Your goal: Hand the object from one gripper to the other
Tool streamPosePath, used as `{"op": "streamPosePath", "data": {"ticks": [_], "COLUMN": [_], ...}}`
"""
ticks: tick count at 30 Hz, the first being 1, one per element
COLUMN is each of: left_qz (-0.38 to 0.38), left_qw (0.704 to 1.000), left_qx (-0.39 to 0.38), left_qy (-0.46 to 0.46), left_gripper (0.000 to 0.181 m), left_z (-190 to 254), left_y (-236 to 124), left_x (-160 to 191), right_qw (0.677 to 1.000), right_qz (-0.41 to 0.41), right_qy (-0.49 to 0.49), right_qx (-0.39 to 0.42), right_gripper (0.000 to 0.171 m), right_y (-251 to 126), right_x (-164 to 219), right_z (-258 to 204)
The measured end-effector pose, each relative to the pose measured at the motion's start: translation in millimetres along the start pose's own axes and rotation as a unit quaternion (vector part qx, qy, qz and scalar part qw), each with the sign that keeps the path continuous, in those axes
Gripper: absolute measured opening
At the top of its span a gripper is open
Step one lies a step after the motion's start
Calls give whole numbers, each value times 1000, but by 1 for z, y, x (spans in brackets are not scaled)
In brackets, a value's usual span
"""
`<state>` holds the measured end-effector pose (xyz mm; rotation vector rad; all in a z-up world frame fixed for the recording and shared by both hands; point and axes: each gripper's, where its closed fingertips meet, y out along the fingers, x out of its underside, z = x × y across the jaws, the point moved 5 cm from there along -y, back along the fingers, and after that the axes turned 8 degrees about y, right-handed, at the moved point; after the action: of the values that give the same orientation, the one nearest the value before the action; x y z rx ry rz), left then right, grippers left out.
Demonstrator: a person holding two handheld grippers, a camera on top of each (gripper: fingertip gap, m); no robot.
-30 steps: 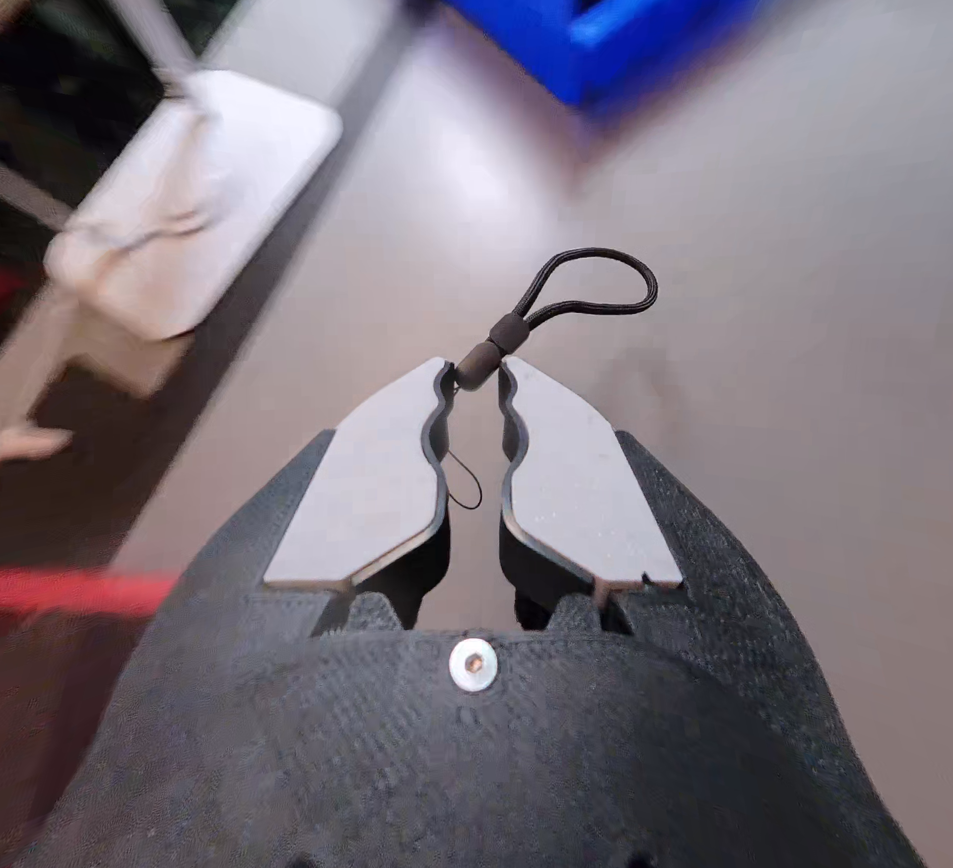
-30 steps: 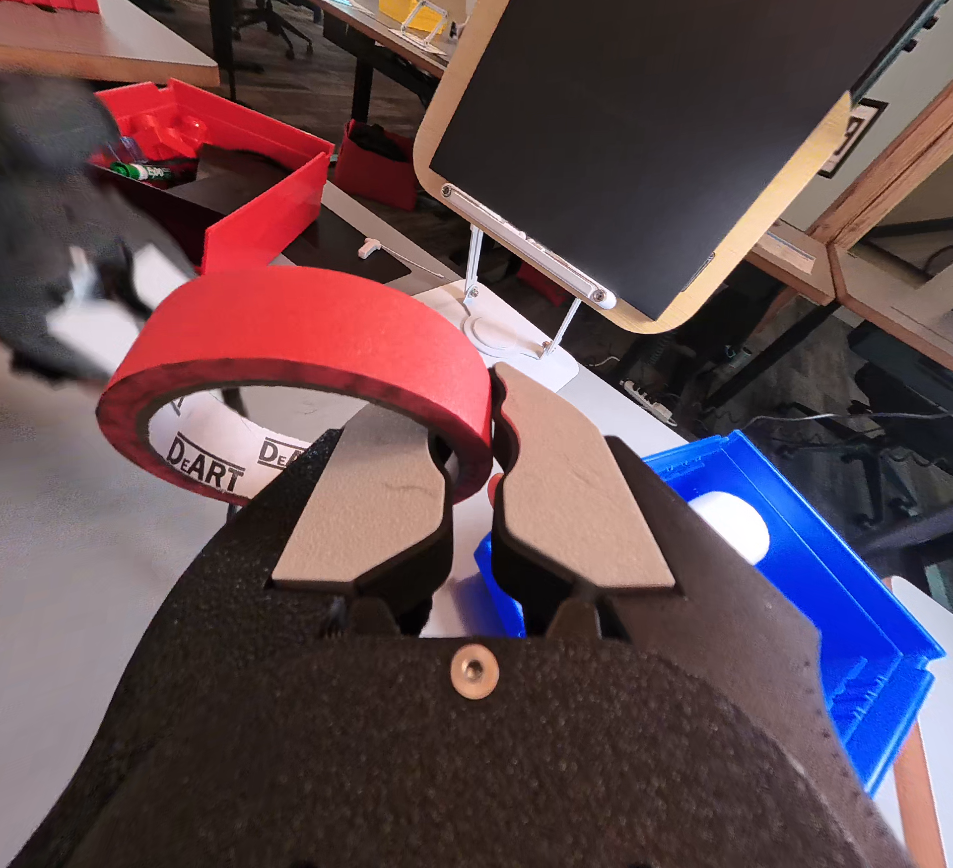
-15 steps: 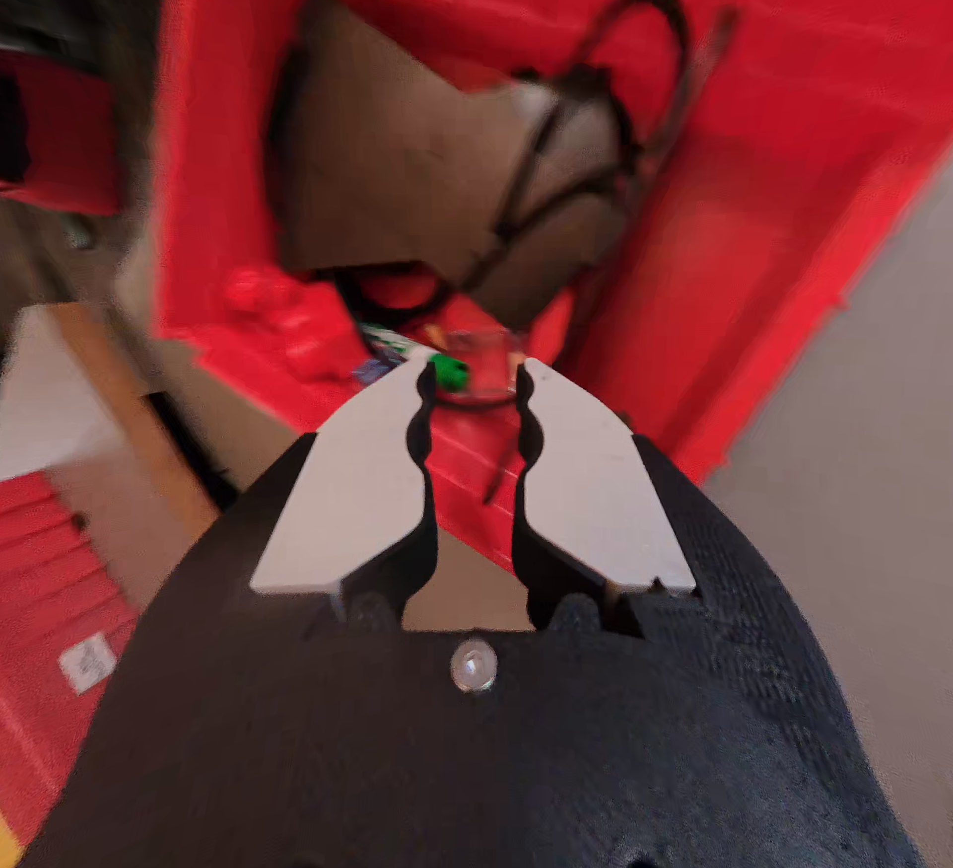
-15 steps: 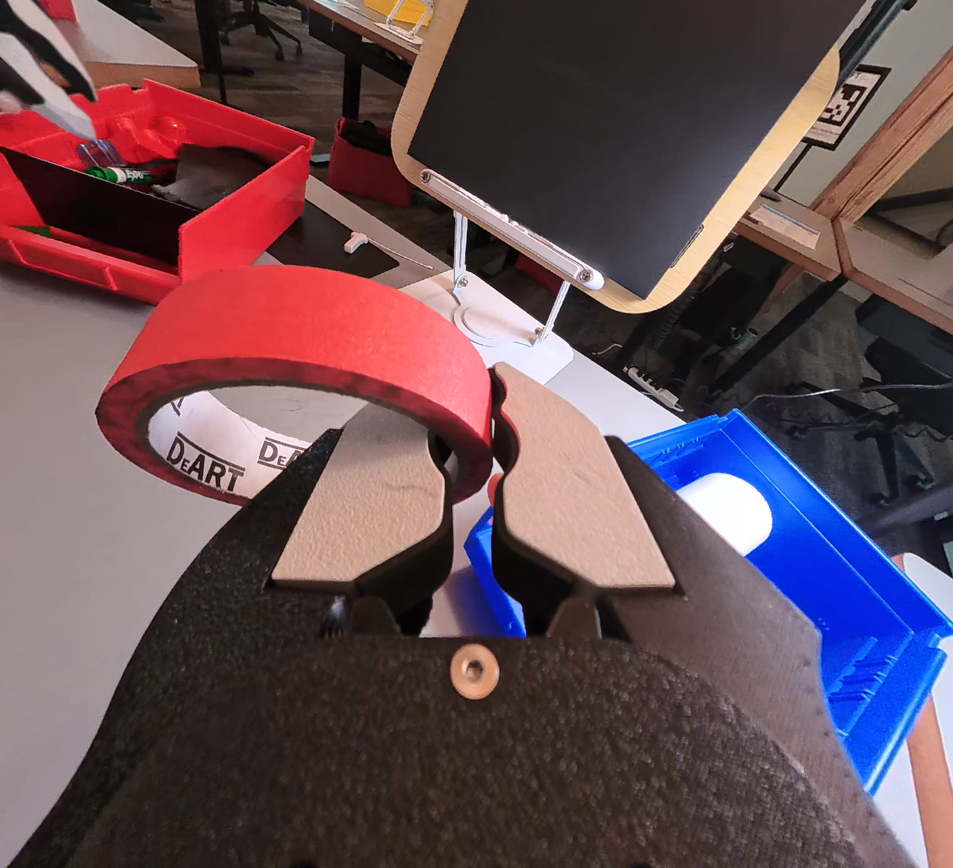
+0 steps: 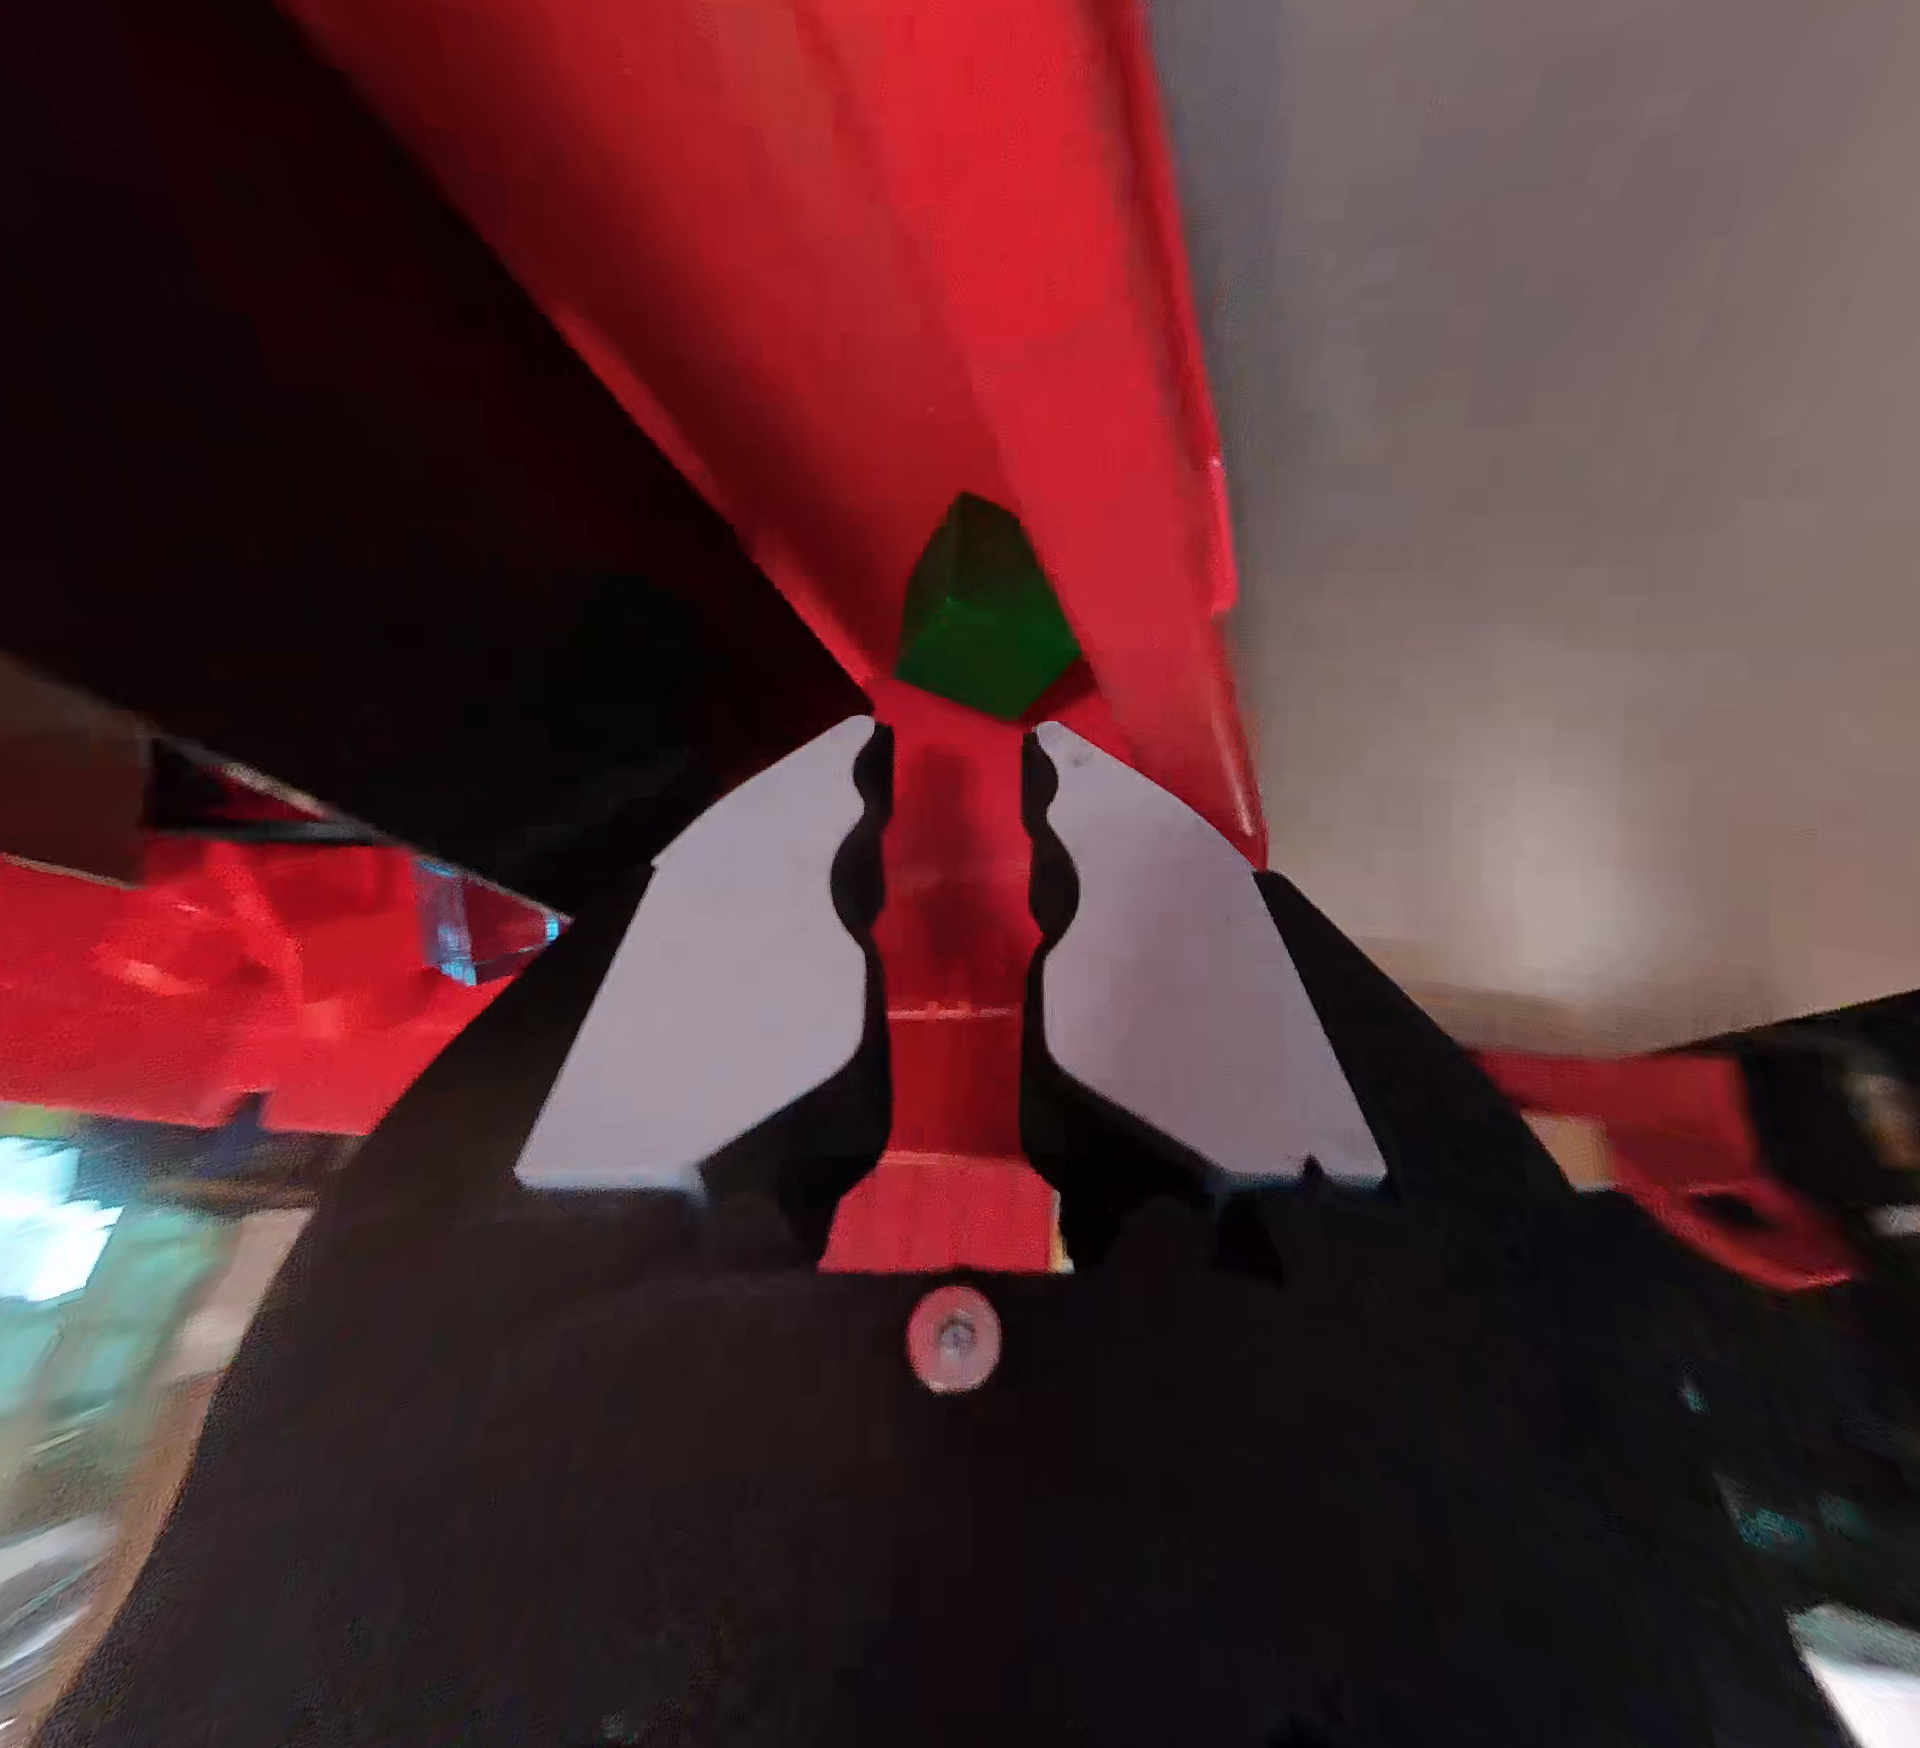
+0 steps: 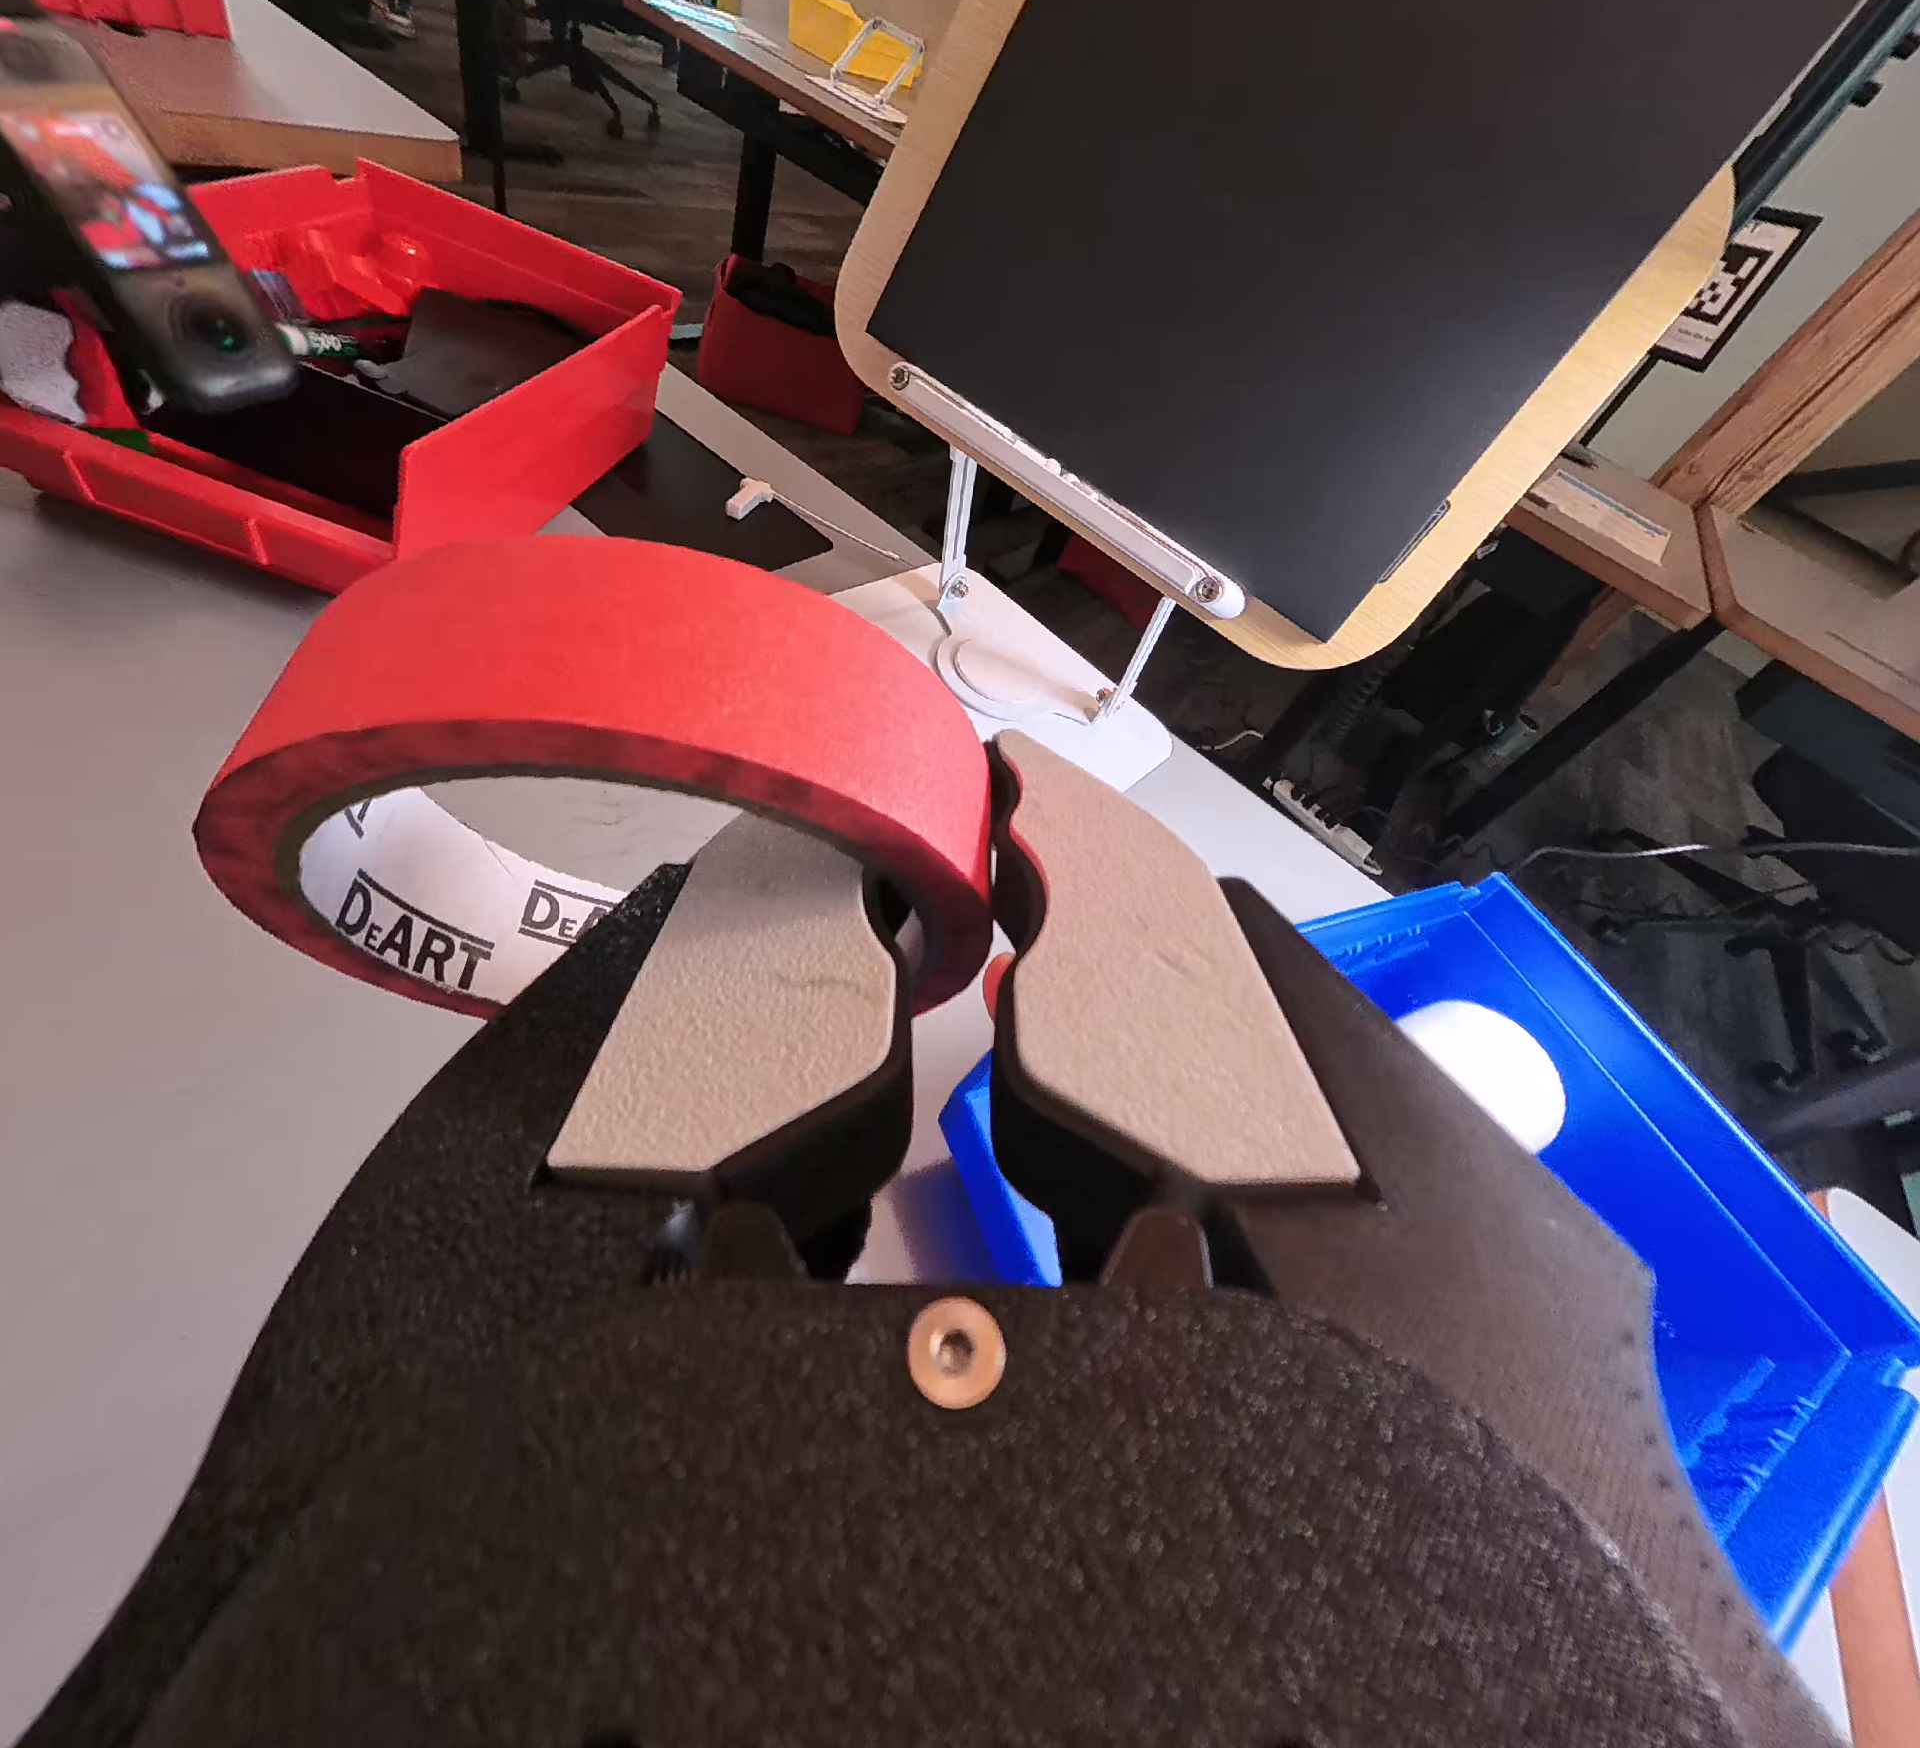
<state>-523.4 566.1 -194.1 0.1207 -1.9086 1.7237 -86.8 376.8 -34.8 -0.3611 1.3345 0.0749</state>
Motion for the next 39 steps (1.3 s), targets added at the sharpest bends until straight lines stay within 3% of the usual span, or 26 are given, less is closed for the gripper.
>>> {"op": "streamPosePath", "data": {"ticks": [1,4,10,12,14,18,22,27,29,33,37,39], "left_qz": [-24,-72,-55,-17,76,124,40,-49,-47,-16,-24,-18], "left_qw": [999,989,979,980,979,979,978,955,949,915,892,883], "left_qx": [-12,-57,-97,-124,-161,-154,-142,-139,-142,-194,-188,-179], "left_qy": [31,120,170,155,100,55,150,259,277,354,410,433], "left_gripper": [23,20,19,13,6,9,23,36,37,54,53,34], "left_z": [1,3,1,-1,-9,-13,-3,4,1,-3,-3,-1], "left_y": [1,6,10,9,3,-5,-11,3,5,3,9,15], "left_x": [0,-3,-4,-7,-19,-24,-9,-8,-11,-19,-24,-29], "right_qw": [1000,1000,1000,1000,1000,1000,1000,999,999,998,998,998], "right_qz": [1,-1,-3,1,3,6,10,13,14,21,20,14], "right_qy": [-2,-6,-13,-8,-6,-15,-20,-29,-35,-46,-43,-52], "right_qx": [-1,-2,-4,-7,-10,-5,-10,-24,-29,-39,-48,-45], "right_gripper": [10,10,10,10,10,10,10,10,10,10,10,10], "right_y": [1,4,8,8,8,7,8,15,16,17,21,22], "right_x": [1,4,9,9,9,8,10,14,16,18,23,26], "right_z": [0,1,4,4,4,4,3,-2,-4,-5,-6,-5]}}
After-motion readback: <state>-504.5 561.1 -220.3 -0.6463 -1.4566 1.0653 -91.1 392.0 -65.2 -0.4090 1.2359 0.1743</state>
